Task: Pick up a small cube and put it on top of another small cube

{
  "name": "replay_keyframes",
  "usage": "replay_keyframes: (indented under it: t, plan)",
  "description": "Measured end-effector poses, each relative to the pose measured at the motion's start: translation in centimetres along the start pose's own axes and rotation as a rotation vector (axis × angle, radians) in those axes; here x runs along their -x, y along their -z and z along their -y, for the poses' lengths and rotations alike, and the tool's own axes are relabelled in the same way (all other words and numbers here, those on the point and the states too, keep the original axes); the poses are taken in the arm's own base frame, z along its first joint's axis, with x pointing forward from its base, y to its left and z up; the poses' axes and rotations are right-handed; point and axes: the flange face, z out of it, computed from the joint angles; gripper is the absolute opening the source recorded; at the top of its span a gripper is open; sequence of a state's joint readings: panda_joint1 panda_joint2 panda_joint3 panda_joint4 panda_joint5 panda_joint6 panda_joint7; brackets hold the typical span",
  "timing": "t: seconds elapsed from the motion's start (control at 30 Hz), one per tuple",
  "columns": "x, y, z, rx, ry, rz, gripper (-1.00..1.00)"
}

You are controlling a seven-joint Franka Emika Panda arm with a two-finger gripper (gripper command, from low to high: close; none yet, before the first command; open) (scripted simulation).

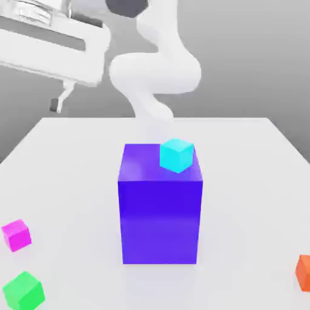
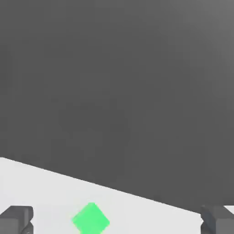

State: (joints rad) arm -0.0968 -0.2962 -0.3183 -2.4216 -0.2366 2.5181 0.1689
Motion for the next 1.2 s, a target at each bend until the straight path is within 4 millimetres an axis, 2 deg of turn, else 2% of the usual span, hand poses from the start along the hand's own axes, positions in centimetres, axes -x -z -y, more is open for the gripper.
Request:
replay_keyframes:
  t: [0.2,0.37,0.53,0.7,0.73,0.97,1.13,1.2]
  plan:
    - [3.4,-9.3,-6.5,0.018,0.142,0.148,0.00]
    - [8.4,-16.0,-12.4,-0.015,0.236,0.266,0.00]
    - [14.4,-21.7,-15.8,-0.098,0.352,0.361,0.00]
    - [17.4,-27.2,-16.3,-0.118,0.370,0.375,0.00]
    - [17.9,-28.2,-16.2,-0.118,0.370,0.376,-1.00]
    - [18.0,-28.4,-16.2,-0.120,0.370,0.377,-1.00]
    - [16.0,-23.7,-16.4,-0.120,0.372,0.377,-1.00]
    - [14.1,-23.0,-15.2,-0.139,0.466,0.372,-1.00]
